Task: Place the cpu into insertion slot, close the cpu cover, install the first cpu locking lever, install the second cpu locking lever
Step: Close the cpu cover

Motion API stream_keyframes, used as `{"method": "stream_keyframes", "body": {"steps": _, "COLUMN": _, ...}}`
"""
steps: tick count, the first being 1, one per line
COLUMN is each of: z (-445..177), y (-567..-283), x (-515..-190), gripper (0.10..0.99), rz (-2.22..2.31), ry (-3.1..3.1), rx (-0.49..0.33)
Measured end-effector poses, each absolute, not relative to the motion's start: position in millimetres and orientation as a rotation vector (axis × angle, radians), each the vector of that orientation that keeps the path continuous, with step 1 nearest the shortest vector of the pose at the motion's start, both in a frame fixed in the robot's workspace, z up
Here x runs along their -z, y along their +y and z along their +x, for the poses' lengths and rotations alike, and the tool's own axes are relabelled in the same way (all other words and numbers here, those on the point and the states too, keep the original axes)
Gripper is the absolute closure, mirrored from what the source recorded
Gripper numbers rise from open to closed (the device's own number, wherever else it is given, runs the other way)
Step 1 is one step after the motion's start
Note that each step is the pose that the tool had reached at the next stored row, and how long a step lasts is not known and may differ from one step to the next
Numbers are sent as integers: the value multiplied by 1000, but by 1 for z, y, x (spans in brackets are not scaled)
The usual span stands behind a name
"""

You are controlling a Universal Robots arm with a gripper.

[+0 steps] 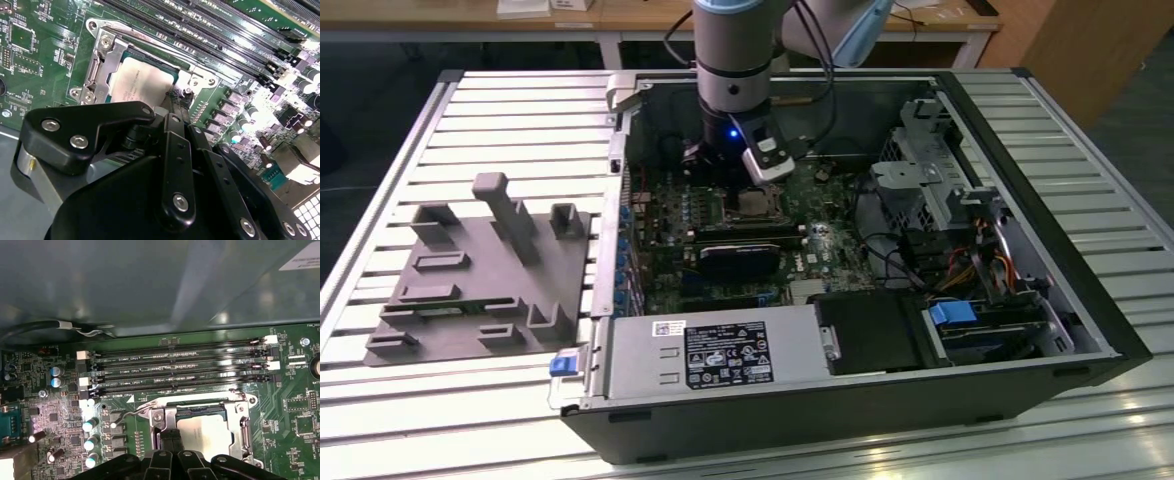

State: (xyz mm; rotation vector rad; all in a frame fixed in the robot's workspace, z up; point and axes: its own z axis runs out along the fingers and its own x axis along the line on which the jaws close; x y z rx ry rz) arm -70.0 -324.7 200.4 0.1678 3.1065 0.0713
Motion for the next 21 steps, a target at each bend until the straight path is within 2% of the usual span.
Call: {"method": "stream_keyframes", "body": {"steps": 21, "z": -65, "y": -325, "x": -210, "gripper": 980, "rz": 168, "ry": 3107, "rx": -71}}
